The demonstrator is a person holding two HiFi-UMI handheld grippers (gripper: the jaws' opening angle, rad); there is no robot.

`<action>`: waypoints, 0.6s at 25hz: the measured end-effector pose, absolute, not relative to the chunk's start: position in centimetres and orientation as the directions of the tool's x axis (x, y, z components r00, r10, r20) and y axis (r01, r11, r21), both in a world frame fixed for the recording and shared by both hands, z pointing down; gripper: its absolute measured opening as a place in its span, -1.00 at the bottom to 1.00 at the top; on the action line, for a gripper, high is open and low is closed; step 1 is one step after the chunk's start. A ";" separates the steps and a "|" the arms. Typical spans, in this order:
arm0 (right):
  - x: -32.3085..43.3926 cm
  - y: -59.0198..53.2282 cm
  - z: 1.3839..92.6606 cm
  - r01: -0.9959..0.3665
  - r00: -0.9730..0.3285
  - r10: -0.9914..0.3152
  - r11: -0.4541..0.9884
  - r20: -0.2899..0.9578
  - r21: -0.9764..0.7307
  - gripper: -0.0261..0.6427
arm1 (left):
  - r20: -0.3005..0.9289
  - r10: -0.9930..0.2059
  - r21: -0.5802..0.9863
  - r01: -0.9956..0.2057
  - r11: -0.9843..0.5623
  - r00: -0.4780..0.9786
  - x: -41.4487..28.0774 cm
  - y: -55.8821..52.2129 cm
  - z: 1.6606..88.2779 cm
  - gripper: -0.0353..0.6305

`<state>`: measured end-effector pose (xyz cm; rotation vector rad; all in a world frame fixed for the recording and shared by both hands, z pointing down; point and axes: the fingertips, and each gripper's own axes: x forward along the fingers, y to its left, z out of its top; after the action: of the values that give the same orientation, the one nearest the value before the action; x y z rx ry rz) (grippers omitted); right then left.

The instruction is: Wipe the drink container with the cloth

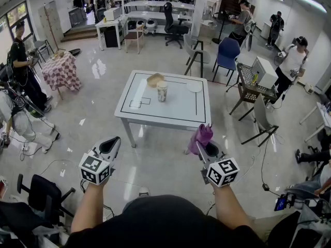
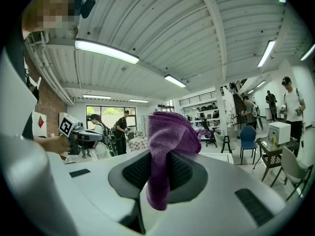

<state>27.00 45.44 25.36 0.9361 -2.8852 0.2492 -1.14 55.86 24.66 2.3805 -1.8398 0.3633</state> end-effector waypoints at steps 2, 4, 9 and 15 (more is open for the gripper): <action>25.9 44.3 25.4 -0.590 -0.806 -0.574 0.797 0.143 -0.126 -0.66 | 0.259 -0.935 -0.053 -0.963 -0.264 0.242 -2.3 54.5 24.8 -0.82; 24.5 43.2 25.3 -0.592 -0.805 -0.576 0.796 0.144 -0.126 -0.66 | 0.262 -0.932 -0.048 -0.961 -0.272 0.250 -3.6 53.1 24.7 -0.82; 20.8 40.9 25.5 -0.607 -0.794 -0.589 0.784 0.151 -0.128 -0.66 | 0.268 -0.923 -0.042 -0.954 -0.298 0.276 -7.4 49.9 24.8 -0.82; 16.8 37.9 26.0 -0.633 -0.773 -0.616 0.764 0.154 -0.125 -0.66 | 0.275 -0.906 -0.026 -0.940 -0.340 0.321 -11.4 45.6 25.4 -0.82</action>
<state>16.83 37.89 25.98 1.0135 -2.8525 0.2591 -11.42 45.57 25.44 2.4372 -1.7158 0.3641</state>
